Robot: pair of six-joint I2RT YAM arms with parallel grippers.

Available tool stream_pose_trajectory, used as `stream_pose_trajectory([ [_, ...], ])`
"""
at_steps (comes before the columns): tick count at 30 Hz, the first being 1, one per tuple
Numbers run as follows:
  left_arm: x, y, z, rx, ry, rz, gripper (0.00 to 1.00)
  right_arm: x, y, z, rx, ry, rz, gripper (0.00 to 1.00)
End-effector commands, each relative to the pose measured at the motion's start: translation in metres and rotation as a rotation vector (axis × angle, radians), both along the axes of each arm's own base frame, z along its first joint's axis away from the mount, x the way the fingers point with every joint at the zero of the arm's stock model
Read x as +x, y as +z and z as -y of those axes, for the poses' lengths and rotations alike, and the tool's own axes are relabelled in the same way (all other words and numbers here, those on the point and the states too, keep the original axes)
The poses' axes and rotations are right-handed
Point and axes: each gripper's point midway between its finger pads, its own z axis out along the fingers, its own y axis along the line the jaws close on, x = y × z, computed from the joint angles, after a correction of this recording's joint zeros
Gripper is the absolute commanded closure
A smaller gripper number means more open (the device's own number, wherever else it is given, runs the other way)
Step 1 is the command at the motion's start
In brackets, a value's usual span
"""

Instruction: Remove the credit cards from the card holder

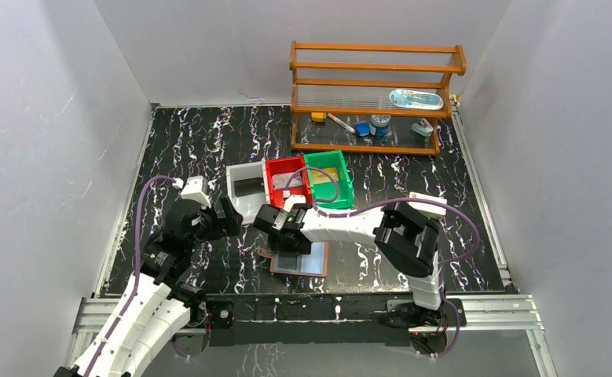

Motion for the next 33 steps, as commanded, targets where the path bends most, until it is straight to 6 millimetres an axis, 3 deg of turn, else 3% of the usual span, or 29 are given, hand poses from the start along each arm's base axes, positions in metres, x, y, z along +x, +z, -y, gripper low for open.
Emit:
stream_pose_trajectory([
  [1,0.003,0.002,-0.002,0.006,0.010,0.014,0.04,-0.010,-0.001,-0.003,0.043,0.013,-0.051,0.24],
  [8,0.003,0.001,-0.001,0.005,0.007,0.008,0.04,-0.002,0.032,-0.012,0.103,0.031,0.004,0.21],
  [11,0.002,0.002,-0.001,0.003,0.003,0.008,0.04,0.001,0.037,-0.008,0.087,0.023,0.018,0.21],
  [18,0.002,0.001,-0.001,0.002,0.003,0.007,0.04,-0.003,0.022,0.003,0.020,0.003,-0.009,0.24],
  [23,0.002,0.001,-0.001,0.003,0.003,0.005,0.04,-0.009,0.009,-0.004,0.043,0.027,-0.046,0.29],
  [33,0.003,0.000,-0.001,0.004,0.006,0.003,0.04,-0.007,0.010,-0.004,0.018,0.024,-0.039,0.28],
])
